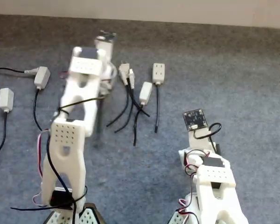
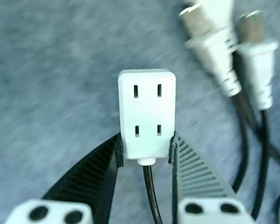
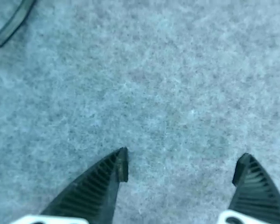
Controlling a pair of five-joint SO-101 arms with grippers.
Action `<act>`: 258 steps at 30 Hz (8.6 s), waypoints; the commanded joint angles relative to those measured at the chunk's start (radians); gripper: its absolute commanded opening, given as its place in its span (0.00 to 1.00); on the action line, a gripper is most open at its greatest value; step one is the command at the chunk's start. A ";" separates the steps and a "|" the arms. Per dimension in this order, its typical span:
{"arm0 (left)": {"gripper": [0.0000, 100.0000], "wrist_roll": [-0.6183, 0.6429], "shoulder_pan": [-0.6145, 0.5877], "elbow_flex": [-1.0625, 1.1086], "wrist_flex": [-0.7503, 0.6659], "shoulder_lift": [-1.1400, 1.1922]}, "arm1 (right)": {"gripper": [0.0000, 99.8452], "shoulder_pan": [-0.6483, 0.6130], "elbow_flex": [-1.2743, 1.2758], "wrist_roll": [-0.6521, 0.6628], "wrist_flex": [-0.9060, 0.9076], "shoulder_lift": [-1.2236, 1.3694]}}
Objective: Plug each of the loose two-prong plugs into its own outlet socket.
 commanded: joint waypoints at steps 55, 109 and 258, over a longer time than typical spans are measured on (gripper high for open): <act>0.41 -0.825 0.449 2.313 -0.388 -2.078 | 0.35 -0.015 -0.004 -0.005 -0.013 -0.008; 0.25 -0.259 0.120 0.424 -0.569 -0.171 | 0.35 -0.015 -0.002 -0.005 -0.015 -0.015; 0.21 -0.207 -0.217 2.064 -0.649 -1.544 | 0.12 -0.421 -0.958 0.833 0.730 0.716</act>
